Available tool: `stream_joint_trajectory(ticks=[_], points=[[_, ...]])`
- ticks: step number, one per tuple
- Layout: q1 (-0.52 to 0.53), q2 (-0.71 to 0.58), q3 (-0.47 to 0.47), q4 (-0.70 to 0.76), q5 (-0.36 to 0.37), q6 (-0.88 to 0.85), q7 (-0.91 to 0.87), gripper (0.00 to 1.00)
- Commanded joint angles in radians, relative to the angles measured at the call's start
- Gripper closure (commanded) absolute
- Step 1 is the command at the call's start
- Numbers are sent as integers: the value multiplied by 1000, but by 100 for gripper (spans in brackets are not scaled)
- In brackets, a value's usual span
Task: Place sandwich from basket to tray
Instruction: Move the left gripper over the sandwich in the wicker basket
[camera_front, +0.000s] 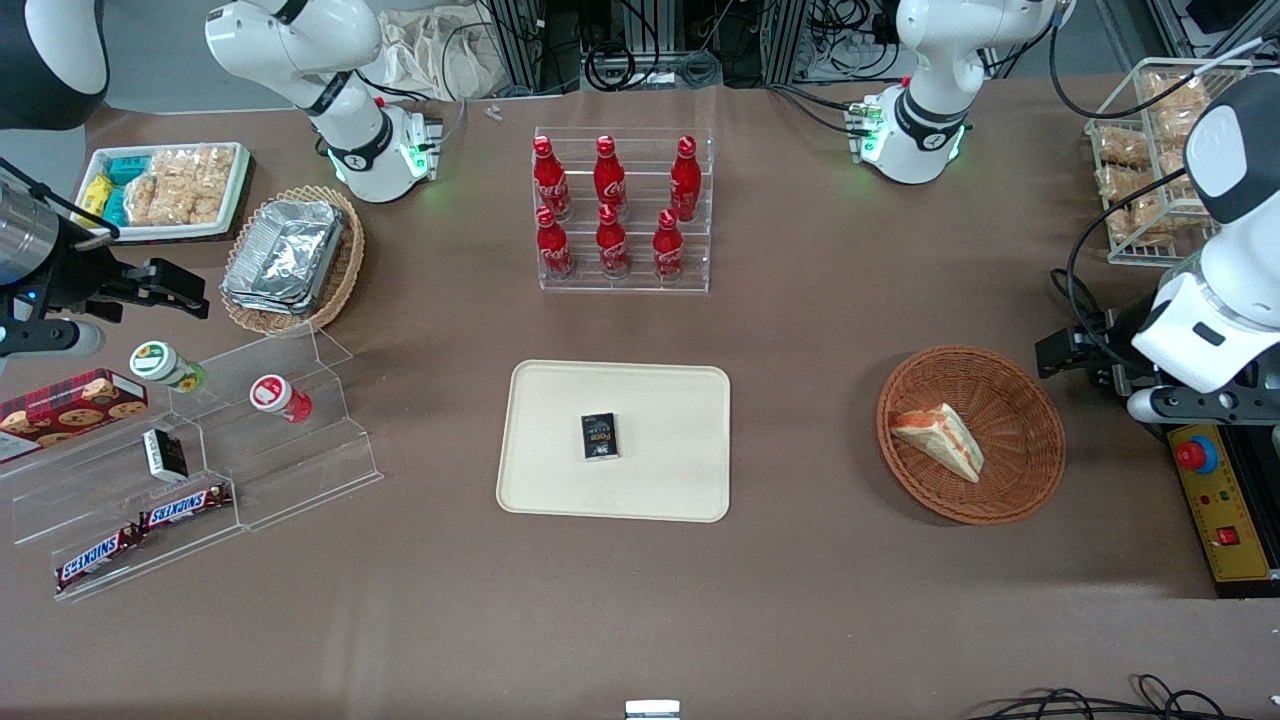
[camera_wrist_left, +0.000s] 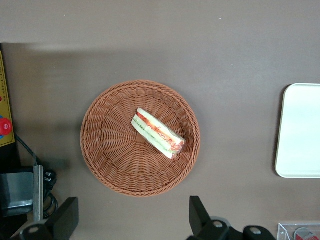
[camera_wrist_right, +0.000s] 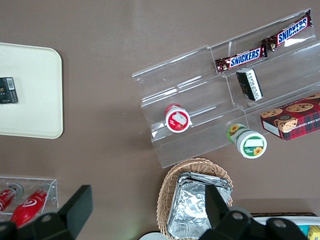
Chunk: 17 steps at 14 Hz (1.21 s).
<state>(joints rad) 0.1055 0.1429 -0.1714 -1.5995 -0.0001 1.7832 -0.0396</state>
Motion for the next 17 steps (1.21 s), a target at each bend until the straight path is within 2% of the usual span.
stream_joint_trajectory(ticks=[1, 6, 10, 17], points=[[13, -8, -7, -5, -1, 4, 24, 1], [13, -8, -8, -25, -12, -5, 15, 1], [10, -35, -11, -153, -20, 19, -48, 1], [-3, -57, -25, -384, -21, 352, -415, 2]])
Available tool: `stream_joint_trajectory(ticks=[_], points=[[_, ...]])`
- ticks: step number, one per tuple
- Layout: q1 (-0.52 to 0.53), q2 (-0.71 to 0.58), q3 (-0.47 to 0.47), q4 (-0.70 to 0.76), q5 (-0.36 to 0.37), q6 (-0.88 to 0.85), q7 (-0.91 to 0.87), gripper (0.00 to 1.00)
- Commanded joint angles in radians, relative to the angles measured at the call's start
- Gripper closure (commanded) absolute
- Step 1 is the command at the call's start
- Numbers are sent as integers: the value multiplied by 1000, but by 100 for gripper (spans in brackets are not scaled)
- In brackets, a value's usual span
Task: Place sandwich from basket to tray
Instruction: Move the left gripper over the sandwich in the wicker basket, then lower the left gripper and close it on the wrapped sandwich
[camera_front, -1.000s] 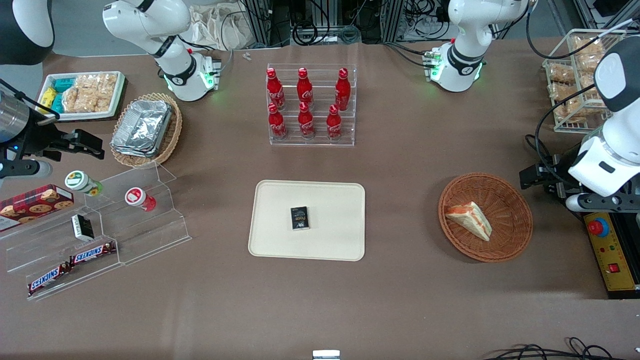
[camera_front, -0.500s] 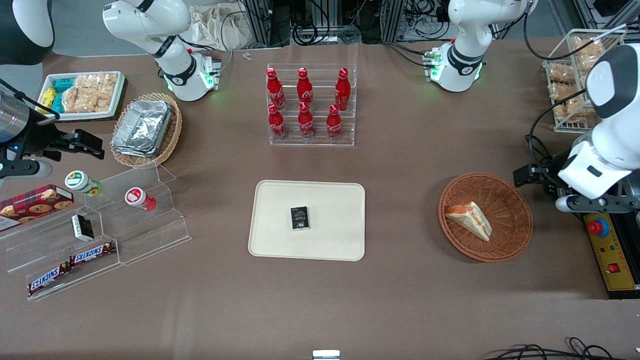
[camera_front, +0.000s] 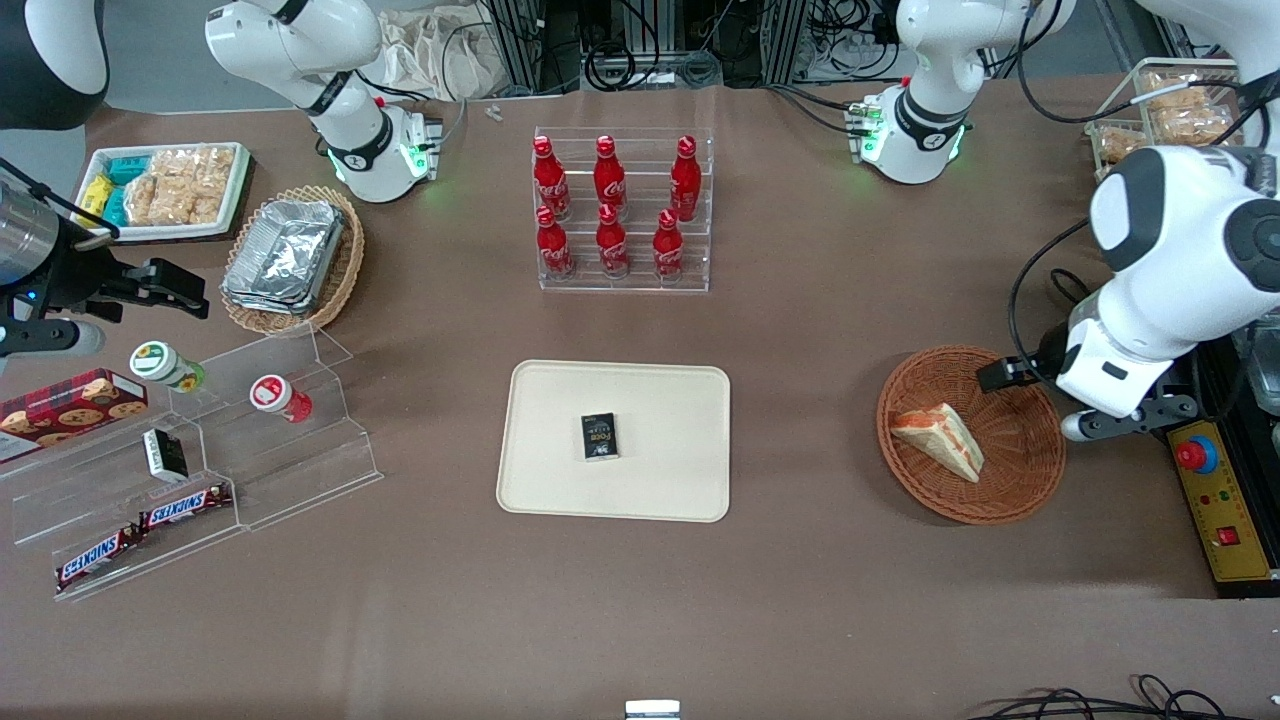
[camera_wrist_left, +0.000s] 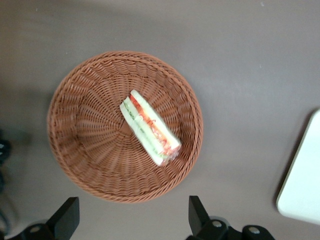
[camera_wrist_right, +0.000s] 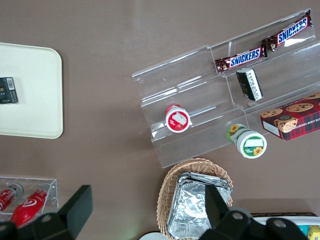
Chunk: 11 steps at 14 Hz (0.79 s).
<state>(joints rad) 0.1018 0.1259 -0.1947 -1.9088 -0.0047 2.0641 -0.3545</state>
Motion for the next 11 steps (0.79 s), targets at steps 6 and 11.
stream_joint_trajectory(ticks=[6, 11], points=[[3, 46, 0, -147, -17, 283, -429, 2], [1, 115, 0, -200, -14, 341, -466, 2]])
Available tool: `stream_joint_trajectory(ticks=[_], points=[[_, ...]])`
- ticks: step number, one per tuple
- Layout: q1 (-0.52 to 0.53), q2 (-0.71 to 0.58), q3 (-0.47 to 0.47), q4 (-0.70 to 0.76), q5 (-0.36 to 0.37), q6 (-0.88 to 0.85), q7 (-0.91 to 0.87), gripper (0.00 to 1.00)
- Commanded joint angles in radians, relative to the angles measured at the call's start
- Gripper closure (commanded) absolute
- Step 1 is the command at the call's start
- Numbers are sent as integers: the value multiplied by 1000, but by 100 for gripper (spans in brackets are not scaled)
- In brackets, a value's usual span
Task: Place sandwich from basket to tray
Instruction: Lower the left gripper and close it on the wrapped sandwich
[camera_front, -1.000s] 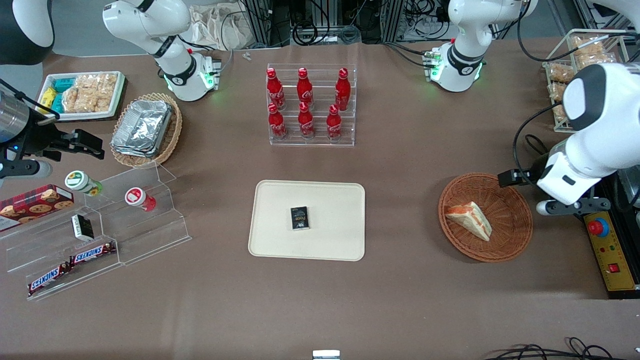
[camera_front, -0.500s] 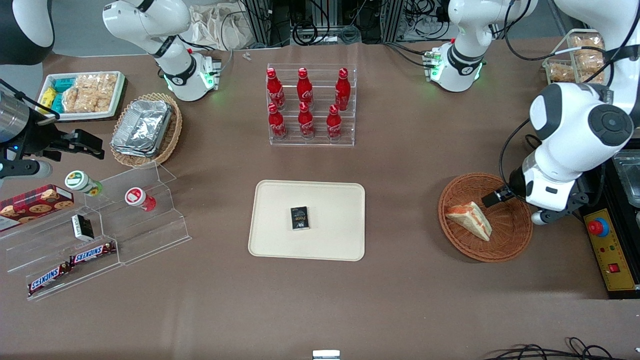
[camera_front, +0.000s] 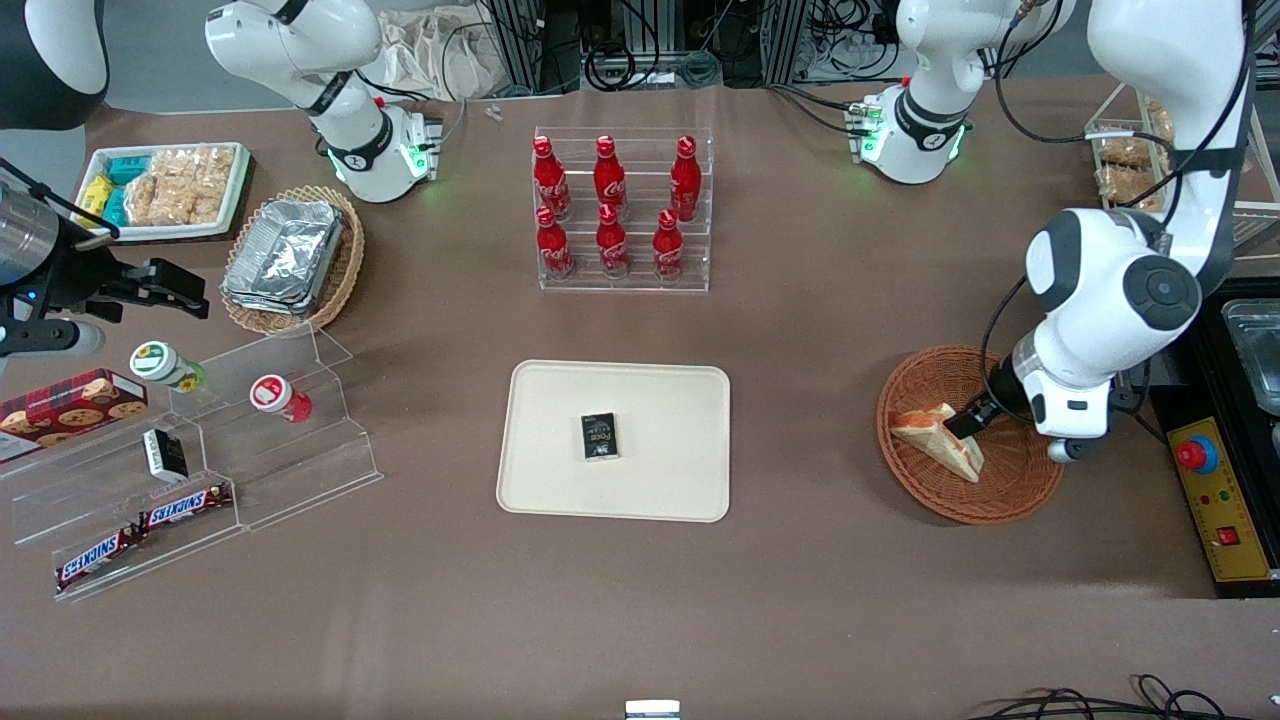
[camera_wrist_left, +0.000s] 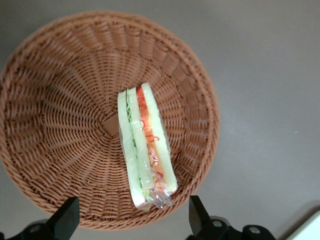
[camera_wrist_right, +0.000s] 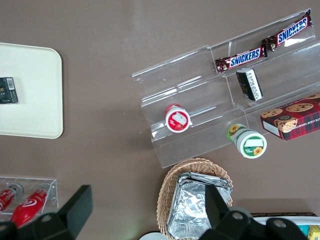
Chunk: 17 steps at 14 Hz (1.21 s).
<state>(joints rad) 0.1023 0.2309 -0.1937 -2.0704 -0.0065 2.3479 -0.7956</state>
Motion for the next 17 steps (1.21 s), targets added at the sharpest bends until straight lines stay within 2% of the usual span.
stream_joint_trajectory(ticks=[1, 9, 11, 13, 14, 16, 17], points=[[0, 31, -1, -40, -10, 86, -42, 2], [-1, 90, -1, -53, -4, 183, -86, 2], [-1, 90, -1, -72, -4, 205, -88, 10], [0, 88, -1, -73, -4, 205, -90, 23], [0, 85, -1, -73, -4, 203, -99, 33], [-1, 67, -3, -68, -4, 188, -102, 62], [-1, 50, -4, -65, -4, 164, -103, 68]])
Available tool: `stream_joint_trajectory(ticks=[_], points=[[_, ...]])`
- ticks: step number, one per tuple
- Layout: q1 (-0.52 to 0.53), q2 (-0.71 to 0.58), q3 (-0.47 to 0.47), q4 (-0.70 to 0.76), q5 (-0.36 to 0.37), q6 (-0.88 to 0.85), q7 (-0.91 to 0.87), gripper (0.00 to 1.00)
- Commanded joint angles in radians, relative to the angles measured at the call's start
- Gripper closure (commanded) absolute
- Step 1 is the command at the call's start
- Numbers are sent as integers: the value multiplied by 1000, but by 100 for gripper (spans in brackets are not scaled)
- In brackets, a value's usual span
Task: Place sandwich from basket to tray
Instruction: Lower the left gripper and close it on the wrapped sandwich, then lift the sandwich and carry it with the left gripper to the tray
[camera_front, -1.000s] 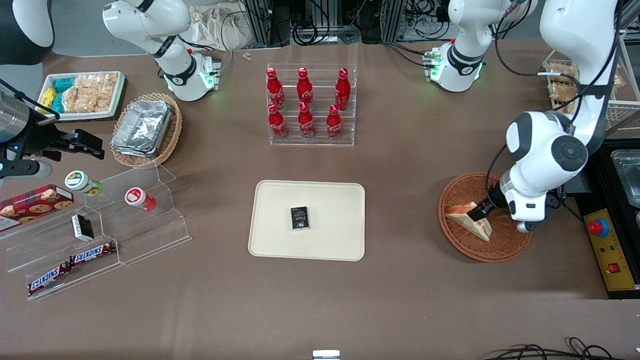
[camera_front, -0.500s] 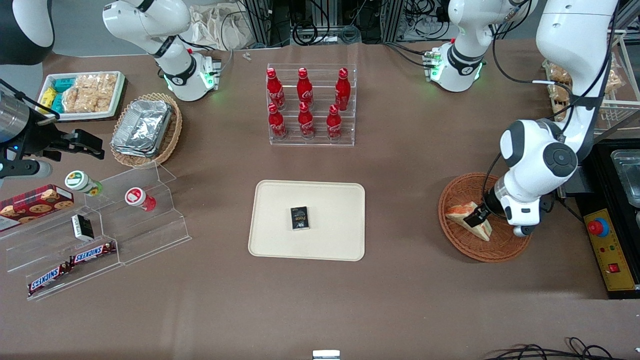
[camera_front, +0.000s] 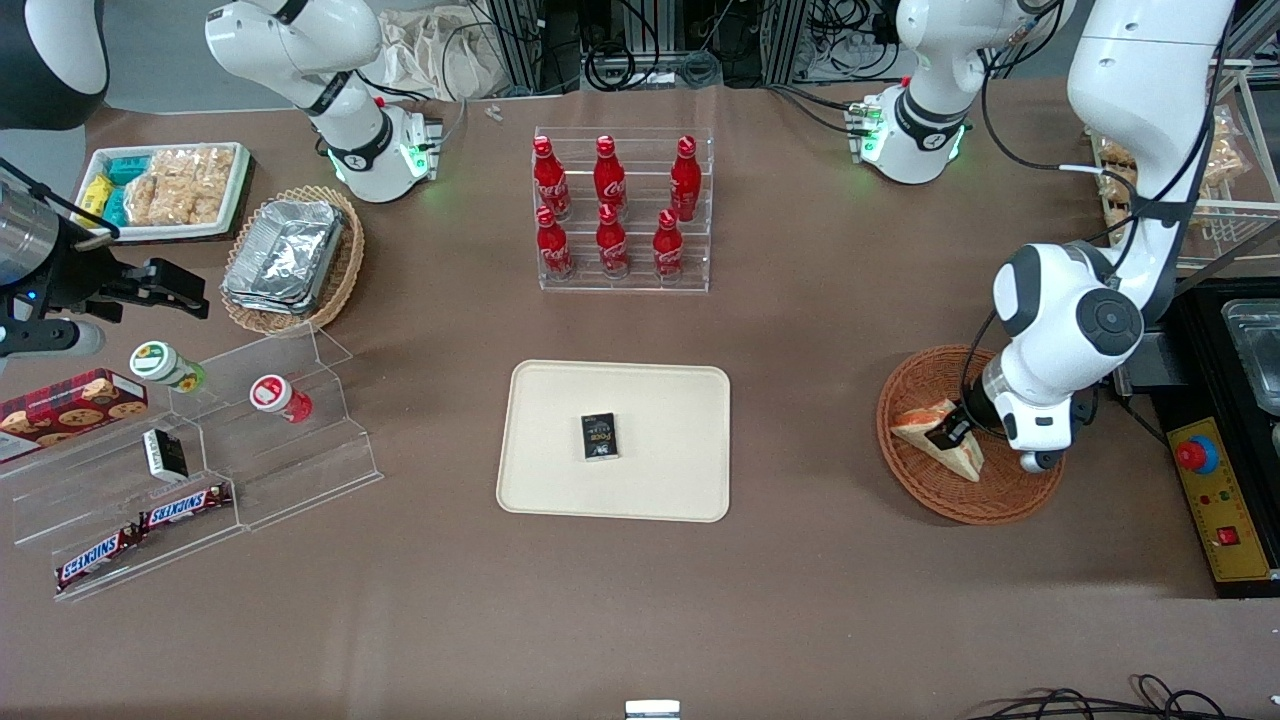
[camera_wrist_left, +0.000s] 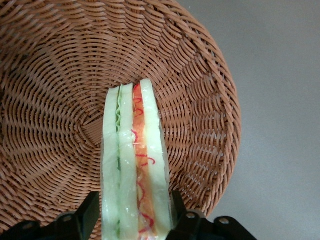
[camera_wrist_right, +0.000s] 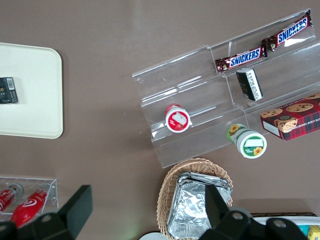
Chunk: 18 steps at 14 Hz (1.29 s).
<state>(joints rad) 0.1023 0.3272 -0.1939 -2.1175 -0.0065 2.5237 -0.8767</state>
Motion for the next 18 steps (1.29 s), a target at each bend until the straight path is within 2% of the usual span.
stream_joint_trajectory(ticks=[1, 5, 8, 10, 15, 16, 18], points=[[-6, -63, -7, -6, -4, -60, -22, 69], [-7, -138, -28, 68, -4, -282, -21, 83], [-7, -163, -93, 177, -4, -455, -22, 83], [-7, -162, -142, 237, -1, -511, -21, 83], [-15, -136, -312, 281, 51, -497, 102, 84], [-30, -113, -346, 298, 71, -479, 131, 84], [-94, -61, -357, 312, 150, -381, 137, 84]])
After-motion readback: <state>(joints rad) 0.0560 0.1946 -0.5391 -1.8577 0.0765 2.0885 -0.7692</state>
